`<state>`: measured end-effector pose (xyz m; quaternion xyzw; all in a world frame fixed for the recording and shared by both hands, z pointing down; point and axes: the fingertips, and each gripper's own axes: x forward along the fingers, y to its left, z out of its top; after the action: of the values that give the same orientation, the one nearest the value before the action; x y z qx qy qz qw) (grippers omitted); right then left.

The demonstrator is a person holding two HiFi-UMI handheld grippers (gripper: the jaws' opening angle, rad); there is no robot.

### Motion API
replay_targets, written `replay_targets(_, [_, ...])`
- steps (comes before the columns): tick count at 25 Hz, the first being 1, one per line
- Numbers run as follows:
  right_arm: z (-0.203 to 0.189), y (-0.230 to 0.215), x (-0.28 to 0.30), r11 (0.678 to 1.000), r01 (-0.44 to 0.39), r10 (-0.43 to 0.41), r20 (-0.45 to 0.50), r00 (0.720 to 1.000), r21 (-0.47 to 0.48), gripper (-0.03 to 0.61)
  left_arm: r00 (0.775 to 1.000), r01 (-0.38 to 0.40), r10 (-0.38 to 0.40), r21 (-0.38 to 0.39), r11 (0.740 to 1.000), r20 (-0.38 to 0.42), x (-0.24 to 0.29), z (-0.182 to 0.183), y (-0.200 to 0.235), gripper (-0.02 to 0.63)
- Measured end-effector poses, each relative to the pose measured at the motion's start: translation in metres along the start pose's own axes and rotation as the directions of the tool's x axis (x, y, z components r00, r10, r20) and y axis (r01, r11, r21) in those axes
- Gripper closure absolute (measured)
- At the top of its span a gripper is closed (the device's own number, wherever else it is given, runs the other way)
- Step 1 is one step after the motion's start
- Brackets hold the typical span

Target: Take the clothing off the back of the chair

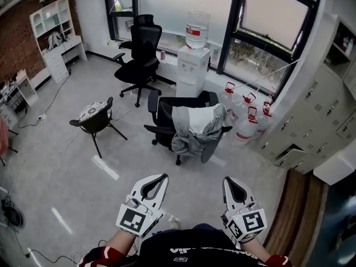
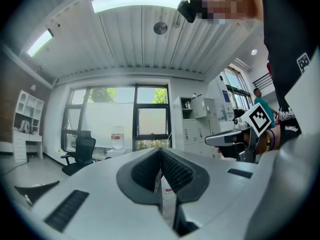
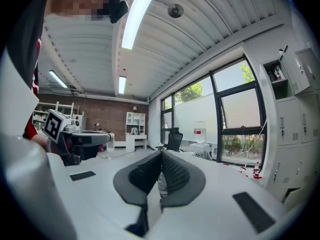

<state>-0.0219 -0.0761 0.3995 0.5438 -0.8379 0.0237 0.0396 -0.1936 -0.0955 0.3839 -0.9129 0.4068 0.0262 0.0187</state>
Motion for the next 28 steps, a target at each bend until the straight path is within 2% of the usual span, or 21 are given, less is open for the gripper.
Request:
replay_targets(2, [0.003, -0.005, 0.013, 1.0, 0.002, -0.002, -0.006, 1.0, 0.001, 0.565, 1.0, 0.009, -0.009, 0.01, 1.0, -0.017, 0.012, -0.003, 0.01, 0.589])
replay_targets(4, [0.003, -0.011, 0.026, 1.0, 0.002, -0.002, -0.014, 1.0, 0.002, 0.565, 1.0, 0.01, -0.011, 0.032, 0.999, 0.009, 0.026, 0.001, 0.017, 0.589])
replay_targets(10, [0.0, -0.044, 0.069, 0.999, -0.022, 0.022, -0.011, 1.0, 0.027, 0.565, 0.999, -0.039, 0.037, 0.059, 0.997, 0.034, 0.073, 0.006, 0.039, 0.589])
replay_targets(16, [0.007, -0.099, 0.108, 0.997, -0.075, 0.074, 0.029, 0.997, 0.026, 0.563, 0.997, -0.081, 0.081, 0.058, 0.995, 0.012, 0.136, 0.007, 0.049, 0.589])
replay_targets(19, [0.011, -0.127, 0.129, 0.994, -0.1, 0.098, 0.043, 0.994, 0.039, 0.56, 0.994, -0.094, 0.098, 0.087, 0.992, -0.038, 0.171, 0.007, 0.052, 0.589])
replay_targets(22, [0.013, -0.151, 0.148, 0.991, -0.125, 0.123, 0.05, 0.991, 0.045, 0.56, 0.996, -0.085, 0.086, 0.085, 0.993, -0.01, 0.204, 0.004, 0.054, 0.589])
replay_targets(25, [0.011, -0.17, 0.163, 0.988, -0.148, 0.146, 0.038, 0.989, 0.048, 0.545, 0.997, -0.076, 0.078, 0.09, 0.993, -0.016, 0.225, 0.003, 0.053, 0.589])
replay_targets(28, [0.006, -0.178, 0.179, 0.986, -0.154, 0.154, 0.011, 0.988, 0.063, 0.494, 0.996, -0.077, 0.08, 0.094, 0.993, -0.028, 0.236, 0.001, 0.058, 0.589])
